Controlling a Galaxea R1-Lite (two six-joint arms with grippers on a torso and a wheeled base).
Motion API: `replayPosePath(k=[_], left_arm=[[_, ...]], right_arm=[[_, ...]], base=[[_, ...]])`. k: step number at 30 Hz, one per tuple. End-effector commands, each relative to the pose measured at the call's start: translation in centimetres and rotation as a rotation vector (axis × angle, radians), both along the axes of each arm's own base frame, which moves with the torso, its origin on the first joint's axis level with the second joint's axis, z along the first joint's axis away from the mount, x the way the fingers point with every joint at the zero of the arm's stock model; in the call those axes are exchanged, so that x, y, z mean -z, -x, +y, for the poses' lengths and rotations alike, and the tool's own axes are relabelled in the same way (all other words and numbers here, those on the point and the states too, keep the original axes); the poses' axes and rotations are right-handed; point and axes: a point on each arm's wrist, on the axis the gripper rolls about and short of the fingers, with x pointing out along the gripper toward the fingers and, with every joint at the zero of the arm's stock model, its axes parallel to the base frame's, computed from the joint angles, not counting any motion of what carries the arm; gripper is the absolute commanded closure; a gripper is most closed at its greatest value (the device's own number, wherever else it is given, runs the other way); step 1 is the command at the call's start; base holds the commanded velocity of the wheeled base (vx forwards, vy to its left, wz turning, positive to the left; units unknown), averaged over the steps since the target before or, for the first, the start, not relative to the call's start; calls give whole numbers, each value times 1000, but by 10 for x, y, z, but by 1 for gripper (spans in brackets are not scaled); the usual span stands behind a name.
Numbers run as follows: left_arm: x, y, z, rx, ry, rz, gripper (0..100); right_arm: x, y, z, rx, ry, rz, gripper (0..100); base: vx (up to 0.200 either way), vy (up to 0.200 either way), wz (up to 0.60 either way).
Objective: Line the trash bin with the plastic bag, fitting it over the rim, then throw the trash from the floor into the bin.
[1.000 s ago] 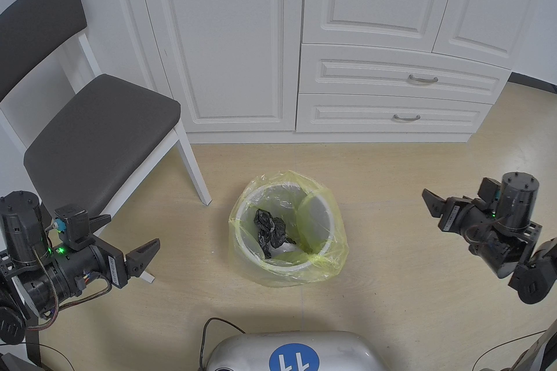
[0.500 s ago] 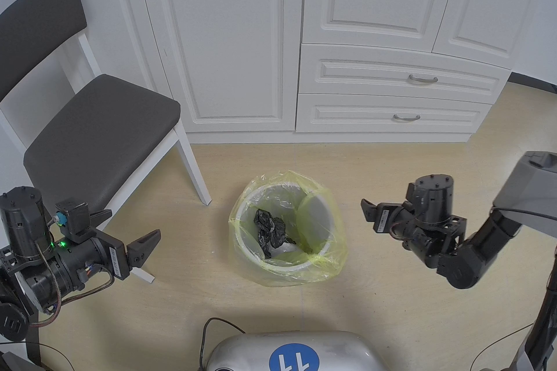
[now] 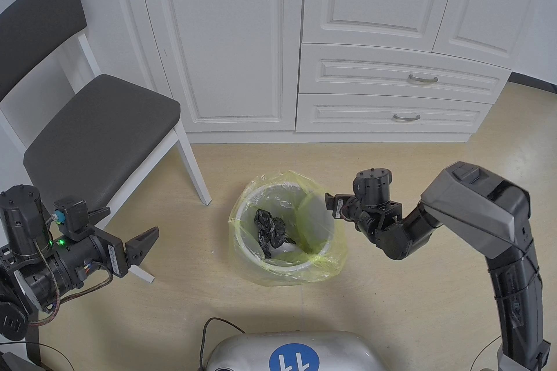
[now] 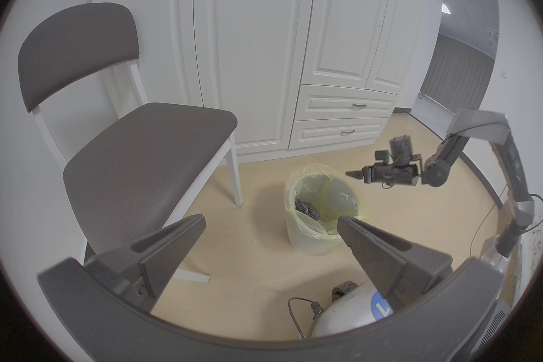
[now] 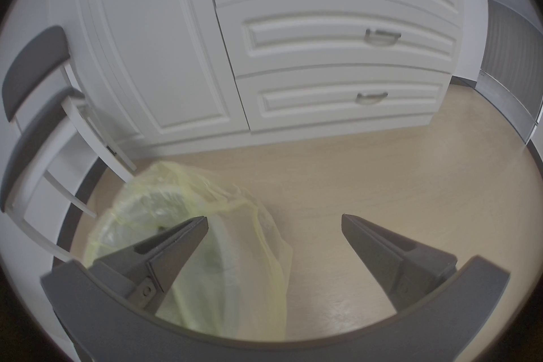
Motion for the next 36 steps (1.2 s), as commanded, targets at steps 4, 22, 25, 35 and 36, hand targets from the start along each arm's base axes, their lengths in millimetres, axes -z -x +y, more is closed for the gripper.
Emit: replayPosePath(k=[4,22,25,35,36], left_arm=[[-2,1,1,-2,5,-18,0],[-2,1,1,-8,11,-24,0],[0,0,1,-6,7,-17,0],[-1,1,0,-3,13,-21,0],[-1,1,0,-1,14,-21,0]], right_arm=[[63,-22,-6,28,47,100,0],[32,-12,-1,17,13,75,0],[27,-6,-1,9,16,83,0],[-24,28,-7,-82,26,80,0],[-29,32,-8,-90,24,80,0]], base=[[0,0,0],[0,0,0],[0,0,0],[0,0,0],[0,0,0]])
